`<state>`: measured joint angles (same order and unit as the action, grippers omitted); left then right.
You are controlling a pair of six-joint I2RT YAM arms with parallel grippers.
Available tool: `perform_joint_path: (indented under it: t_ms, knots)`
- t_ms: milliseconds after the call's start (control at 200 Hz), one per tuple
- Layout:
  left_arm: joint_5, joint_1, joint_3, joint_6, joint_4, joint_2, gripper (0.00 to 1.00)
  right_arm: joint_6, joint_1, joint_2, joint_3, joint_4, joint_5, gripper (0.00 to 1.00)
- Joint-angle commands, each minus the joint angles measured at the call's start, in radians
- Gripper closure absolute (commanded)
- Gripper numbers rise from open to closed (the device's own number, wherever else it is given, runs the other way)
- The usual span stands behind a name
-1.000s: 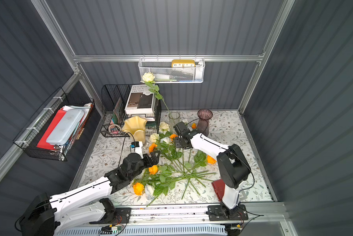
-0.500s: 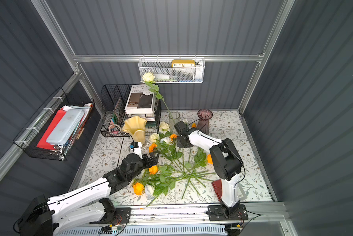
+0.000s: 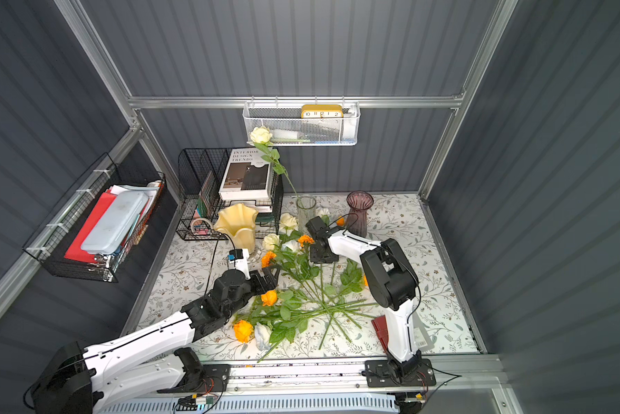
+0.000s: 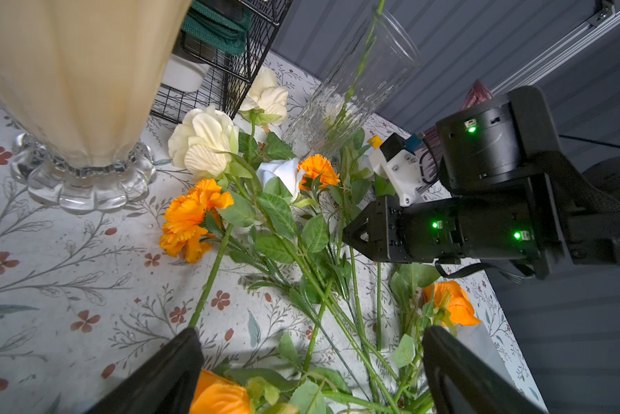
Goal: Arrange the flowers in different vases according to their colors
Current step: Pick up the flower at the center of the board.
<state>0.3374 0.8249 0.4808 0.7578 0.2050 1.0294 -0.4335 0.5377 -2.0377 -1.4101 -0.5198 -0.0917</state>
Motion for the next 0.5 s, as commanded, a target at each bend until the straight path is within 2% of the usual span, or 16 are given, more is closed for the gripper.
perform_joint_path:
  t_ms: [0, 205, 495]
  knots:
    - [0.008, -0.006, -0.016, 0.000, -0.005, -0.004, 0.01, -0.007, -0.002, -0.007, -0.023, -0.004, -0.002, 0.83]
    - [0.010, -0.006, -0.018, 0.001, -0.006, 0.001, 0.01, 0.005, -0.003, 0.031, -0.019, 0.002, -0.007, 0.96]
    - [0.014, -0.005, -0.018, 0.001, -0.015, -0.006, 0.01, 0.053, -0.009, 0.166, -0.018, -0.029, -0.037, 1.00]
